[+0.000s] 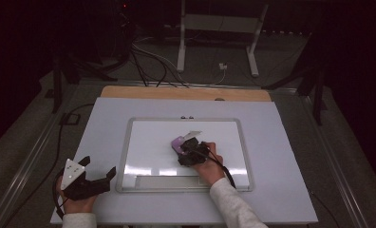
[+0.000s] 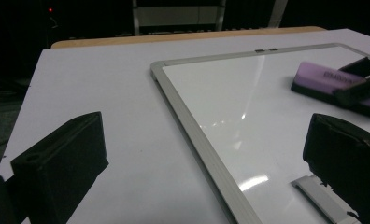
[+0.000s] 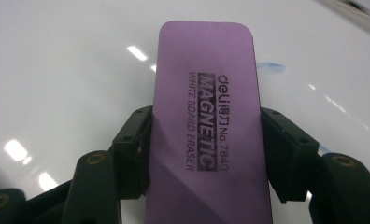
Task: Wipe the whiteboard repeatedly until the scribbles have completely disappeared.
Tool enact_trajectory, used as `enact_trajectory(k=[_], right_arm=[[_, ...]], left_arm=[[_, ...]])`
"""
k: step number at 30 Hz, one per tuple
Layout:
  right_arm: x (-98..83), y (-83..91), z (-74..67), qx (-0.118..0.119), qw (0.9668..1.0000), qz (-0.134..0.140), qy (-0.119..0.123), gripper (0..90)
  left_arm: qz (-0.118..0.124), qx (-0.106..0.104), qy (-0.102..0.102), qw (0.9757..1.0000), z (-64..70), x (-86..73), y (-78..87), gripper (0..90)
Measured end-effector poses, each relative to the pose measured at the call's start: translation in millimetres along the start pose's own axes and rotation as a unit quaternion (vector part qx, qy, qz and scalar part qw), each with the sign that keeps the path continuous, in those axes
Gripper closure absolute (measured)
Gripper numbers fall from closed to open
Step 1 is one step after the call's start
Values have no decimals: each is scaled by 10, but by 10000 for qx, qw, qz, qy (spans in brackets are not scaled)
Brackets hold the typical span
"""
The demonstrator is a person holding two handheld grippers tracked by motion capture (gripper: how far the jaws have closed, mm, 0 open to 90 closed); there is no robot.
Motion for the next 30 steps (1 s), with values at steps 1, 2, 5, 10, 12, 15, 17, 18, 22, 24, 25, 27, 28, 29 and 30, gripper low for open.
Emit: enact_trajectory(k=[1, 2, 5, 10, 12, 15, 17, 18, 22, 24, 25, 27, 28, 29, 30], right_arm=[[9, 3, -43, 44, 9999, 0, 105, 407], [28, 0, -72, 74, 9998, -16, 207, 407], [40, -25, 9, -75, 9999, -27, 102, 407], [49, -71, 282, -458, 9985, -112, -283, 407], [48, -103, 522, -773, 9951, -180, -596, 408], [41, -121, 655, -892, 9917, -216, -899, 407], [39, -138, 716, -801, 9902, -202, -1125, 407], [43, -138, 706, -830, 9902, -204, -1103, 408], [98, -132, 438, -481, 9966, -189, -636, 407], [118, -127, 318, -357, 9983, -167, -428, 407], [118, -127, 318, -357, 9983, -167, -428, 407], [138, -106, 120, -28, 9998, -171, -116, 407], [144, -102, 81, -1, 9998, -176, -44, 407], [149, -100, 70, -43, 9998, -181, 8, 407], [149, -100, 70, -43, 9998, -181, 8, 407]], left_arm=[[0, 3, 4, 10000, -4, -1, 3, 6], [8, 5, 16, 10000, -5, 0, 4, 5], [15, 10, 18, 10000, -10, -1, 12, 6], [20, 21, 37, 10000, -16, -5, 22, 6], [12, 23, 33, 10000, -17, -7, 22, 6], [9, 16, 21, 10000, -16, -9, 19, 6], [3, 9, 17, 10000, -12, -9, 13, 6], [-6, 7, 12, 10000, -10, -10, 8, 6], [-23, -11, -15, 10000, 3, -7, -4, 6], [-25, -8, -17, 10000, 7, -6, -6, 6], [-25, -5, -18, 10000, 6, -7, -5, 6], [-23, -3, -10, 10000, 0, -8, -1, 6], [-19, 0, -4, 10000, -2, -8, 1, 5], [-18, 0, -1, 10000, -3, -8, 2, 6], [-21, 2, -2, 10000, -4, -9, 3, 6]])
Point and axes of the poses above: each handheld gripper's, and its own axes: y roughly backward along the jaws, x roughly out of its top, z roughly to its right, the point moved 4 cm from there along -y, roughly forward along the jaws, and after that the axes turned 2 degrees about -x, right-handed, at the moved point
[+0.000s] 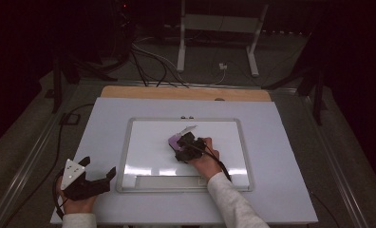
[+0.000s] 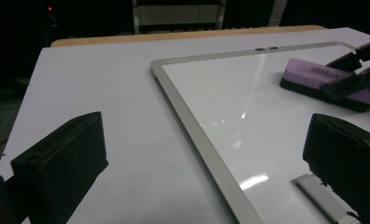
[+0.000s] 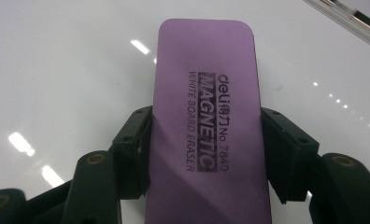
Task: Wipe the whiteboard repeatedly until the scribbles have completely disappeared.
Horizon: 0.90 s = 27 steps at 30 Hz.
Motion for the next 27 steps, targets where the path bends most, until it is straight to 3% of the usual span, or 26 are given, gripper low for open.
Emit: enact_trajectory(k=[5, 6, 7, 8, 9, 10, 13, 14, 17, 18, 19, 20, 24, 27], right_arm=[[27, -52, 151, -230, 9994, 4, -276, 407], [27, -68, 262, -480, 9980, -18, -422, 407], [27, -68, 262, -480, 9980, -18, -422, 407], [21, -79, 374, -709, 9958, -60, -581, 407], [21, -79, 374, -709, 9958, -60, -581, 407], [5, -88, 482, -834, 9932, -90, -803, 407], [-5, -92, 531, -784, 9919, -102, -997, 407], [-1, -87, 502, -845, 9924, -105, -890, 407], [18, -81, 370, -531, 9963, -70, -667, 407], [18, -81, 370, -531, 9963, -70, -667, 407], [36, -66, 228, -369, 9985, -46, -397, 407], [36, -66, 228, -369, 9985, -46, -397, 407], [27, -20, 3, 15, 10000, -18, 24, 407], [-6, 0, 19, 31, 10000, -16, 25, 407]], left_arm=[[15, 3, 1, 10000, -3, 0, 9, 6], [17, 4, 14, 10000, -6, -2, 9, 6], [18, 3, 14, 10000, -7, -2, 10, 6], [16, 3, 9, 10000, -10, -3, 12, 6], [16, 3, 9, 10000, -10, -3, 12, 6], [17, 1, 10, 10000, -9, -3, 12, 6], [18, -3, 3, 10000, -4, -1, 8, 6], [11, -10, -4, 10000, -2, -1, 6, 6], [-2, -16, -16, 10000, 5, 1, 0, 6], [-7, -20, -20, 10000, 8, 2, -3, 6], [-7, -19, -22, 10000, 9, 3, -3, 6], [0, -23, -17, 10000, 11, 3, -4, 6], [4, -15, -12, 10000, 5, 2, 1, 6], [15, -11, -3, 10000, 3, 2, 5, 6]])
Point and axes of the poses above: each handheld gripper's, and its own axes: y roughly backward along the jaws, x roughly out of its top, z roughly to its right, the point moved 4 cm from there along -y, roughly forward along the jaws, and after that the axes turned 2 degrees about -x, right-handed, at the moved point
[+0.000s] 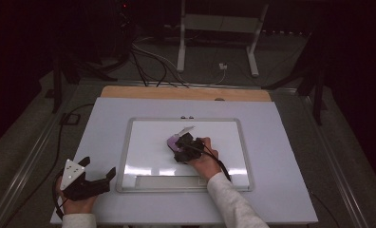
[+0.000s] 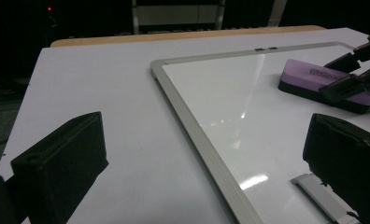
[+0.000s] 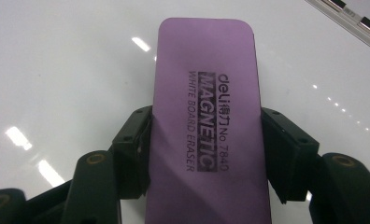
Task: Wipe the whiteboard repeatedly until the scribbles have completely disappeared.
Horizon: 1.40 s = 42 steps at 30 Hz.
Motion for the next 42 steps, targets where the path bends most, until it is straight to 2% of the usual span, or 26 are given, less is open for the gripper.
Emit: enact_trajectory(k=[3, 4, 5, 7, 9, 13, 14, 15, 19, 20, 21, 22, 23, 25, 26, 27, 28, 30, 32, 35, 36, 37, 39, 40, 41, 42], right_arm=[[-39, -6, 189, -227, 9993, -22, -296, 407], [-39, -6, 189, -227, 9993, -22, -296, 407], [-85, 0, 346, -394, 9976, -54, -575, 407], [-104, 7, 393, -418, 9969, -71, -662, 407], [-183, 43, 530, -555, 9950, -104, -823, 407], [-225, 80, 527, -573, 9954, -131, -755, 407], [-238, 96, 495, -528, 9962, -126, -680, 407], [-265, 123, 413, -370, 9974, -103, -614, 407], [-325, 194, 267, -240, 9993, -71, -269, 407], [-325, 194, 267, -240, 9993, -71, -269, 407], [-361, 224, 287, -403, 9990, -91, -172, 407], [-385, 233, 344, -517, 9984, -94, -191, 407], [-385, 233, 344, -517, 9984, -94, -191, 407], [-453, 247, 553, -793, 9960, -134, -384, 407], [-453, 247, 553, -793, 9960, -134, -384, 407], [-499, 255, 688, -929, 9939, -148, -576, 407], [-499, 255, 688, -929, 9939, -148, -576, 407], [-539, 266, 792, -1129, 9911, -170, -691, 407], [-565, 276, 837, -1135, 9900, -173, -817, 407], [-565, 283, 797, -1113, 9905, -166, -792, 407], [-554, 279, 758, -956, 9922, -144, -786, 407], [-516, 263, 647, -844, 9939, -100, -703, 406], [-495, 257, 599, -783, 9948, -85, -646, 407], [-463, 245, 523, -632, 9962, -81, -586, 407], [-419, 229, 471, -700, 9966, -92, -428, 407], [-419, 229, 471, -700, 9966, -92, -428, 407]], left_arm=[[7, 5, 4, 10000, -2, 1, 8, 6], [3, 8, 1, 10000, -6, -1, 8, 6], [6, 8, 6, 10000, -8, -2, 6, 6], [5, 8, 7, 10000, -7, -2, 5, 6], [-4, 5, -2, 10000, -4, -3, 1, 5], [-24, -5, -19, 10000, 8, -1, -8, 6], [-18, -7, -14, 10000, 12, 1, -11, 6], [-20, -7, -16, 10000, 13, 1, -12, 6], [-27, -9, -16, 10000, 12, -1, -14, 6], [-21, -7, -13, 10000, 11, 0, -10, 6], [-15, -6, -11, 10000, 10, 0, -7, 6], [-8, -3, -5, 10000, 8, 0, -4, 5], [-10, 0, -4, 10000, 6, -1, -2, 5], [-9, 1, 1, 10000, 3, -2, -1, 6], [-13, 0, 0, 10000, 3, -2, -3, 6], [-16, 0, -1, 10000, 4, -2, -4, 6], [-17, -2, -1, 10000, 5, -2, -5, 6], [-18, -4, -6, 10000, 9, -2, -7, 6], [-21, -7, -6, 10000, 11, -2, -11, 5], [-27, -14, -9, 10000, 17, -2, -20, 6], [-43, -16, -19, 10000, 18, -4, -24, 6], [-48, -17, -21, 10000, 22, -4, -30, 6], [-41, -27, -23, 10000, 31, 0, -35, 5], [-47, -29, -30, 10000, 33, 2, -35, 5], [-45, -32, -29, 10000, 34, 2, -35, 6], [-44, -33, -28, 10000, 33, 2, -34, 6]])
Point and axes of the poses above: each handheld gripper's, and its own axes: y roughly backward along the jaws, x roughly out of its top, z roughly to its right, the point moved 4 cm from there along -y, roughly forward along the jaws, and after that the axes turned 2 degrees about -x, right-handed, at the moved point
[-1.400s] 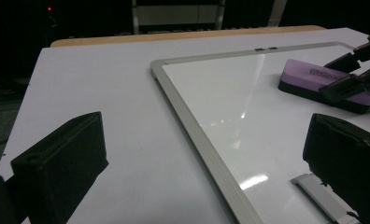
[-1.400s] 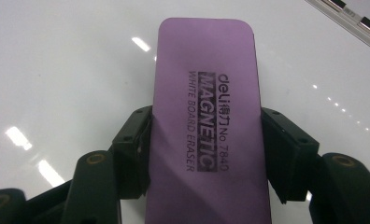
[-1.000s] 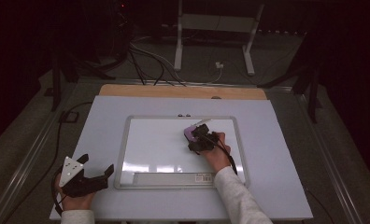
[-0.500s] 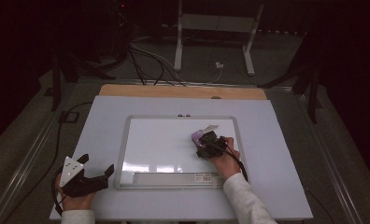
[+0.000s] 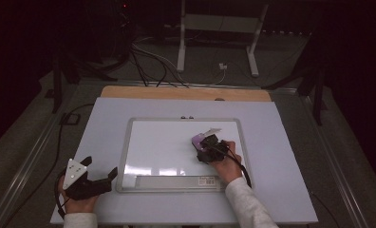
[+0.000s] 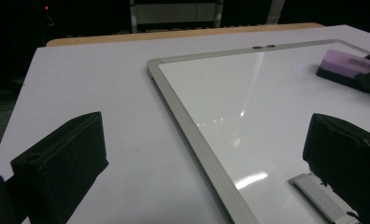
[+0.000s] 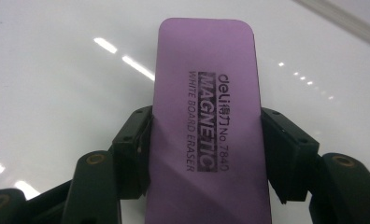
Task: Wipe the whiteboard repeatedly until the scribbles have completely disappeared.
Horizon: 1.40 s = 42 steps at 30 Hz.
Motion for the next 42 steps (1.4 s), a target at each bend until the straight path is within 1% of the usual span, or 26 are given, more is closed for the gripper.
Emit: enact_trajectory(k=[2, 4, 7, 8, 9, 11, 12, 13, 15, 18, 19, 20, 23, 24, 25, 26, 27, 28, 29, 31, 33, 35, 37, 38, 39, 42], right_arm=[[16, -20, 26, -31, 10000, -2, -21, 407], [22, -46, 121, -300, 9995, -40, -90, 407], [15, -81, 307, -626, 9969, -173, -441, 407], [10, -87, 348, -642, 9962, -192, -549, 407], [8, -90, 364, -575, 9963, -194, -615, 407], [11, -85, 334, -577, 9966, -173, -561, 407], [24, -80, 256, -305, 9980, -128, -538, 407], [24, -80, 256, -305, 9980, -128, -538, 407], [52, -73, 103, -18, 9992, -44, -405, 407], [92, -55, -122, 302, 9994, 50, -144, 406], [122, -47, -243, 384, 9992, 72, -16, 406], [122, -47, -243, 384, 9992, 72, -16, 406], [181, -52, -421, 664, 9977, 108, 118, 406], [203, -54, -488, 748, 9969, 130, 207, 407], [227, -55, -564, 845, 9958, 169, 317, 407], [276, -54, -703, 959, 9938, 206, 524, 407], [276, -54, -703, 959, 9938, 206, 524, 407], [299, -56, -766, 1050, 9925, 204, 585, 407], [347, -68, -849, 1060, 9916, 229, 705, 407], [365, -77, -862, 1035, 9917, 232, 723, 407], [416, -118, -826, 859, 9940, 199, 645, 407], [452, -165, -719, 597, 9968, 157, 517, 407], [472, -229, -523, 382, 9991, 85, 144, 407], [454, -266, -329, 198, 9996, 39, -190, 407], [454, -266, -329, 198, 9996, 39, -190, 407], [369, -261, -74, -52, 9986, -47, -531, 406]], left_arm=[[8, 9, 7, 10000, -10, -3, 8, 6], [15, 16, 30, 10000, -20, -5, 17, 6], [25, 22, 27, 10000, -26, -7, 26, 6], [26, 26, 23, 10000, -27, -7, 28, 6], [22, 24, 20, 10000, -26, -6, 27, 5], [12, 23, 29, 10000, -20, -7, 18, 6], [5, 18, 18, 10000, -18, -6, 14, 6], [-2, 15, -1, 10000, -12, -4, 9, 6], [-5, 1, -9, 10000, 0, -1, 1, 6], [-11, -10, -6, 10000, 3, -1, -11, 6], [-12, -10, -4, 10000, 2, -2, -11, 6], [-6, -11, -2, 10000, 2, -1, -11, 6], [-3, -15, -13, 10000, 2, 2, -8, 6], [1, -15, -11, 10000, 1, 2, -8, 6], [-1, -12, -8, 10000, -1, 2, -8, 6], [2, -6, -2, 10000, -5, 1, -6, 6], [4, -8, -2, 10000, -9, 1, -5, 6], [3, -4, 1, 10000, -11, 1, -4, 5], [7, -4, -1, 10000, -15, 1, -1, 6], [20, 1, 20, 10000, -18, 1, 4, 5], [21, 5, 24, 10000, -22, -1, 9, 6], [22, 8, 21, 10000, -25, -1, 17, 5], [30, 11, 19, 10000, -30, -2, 23, 6], [32, 17, 25, 10000, -32, -3, 26, 6], [30, 19, 30, 10000, -34, -5, 28, 6], [36, 21, 41, 10000, -37, -8, 31, 6]])
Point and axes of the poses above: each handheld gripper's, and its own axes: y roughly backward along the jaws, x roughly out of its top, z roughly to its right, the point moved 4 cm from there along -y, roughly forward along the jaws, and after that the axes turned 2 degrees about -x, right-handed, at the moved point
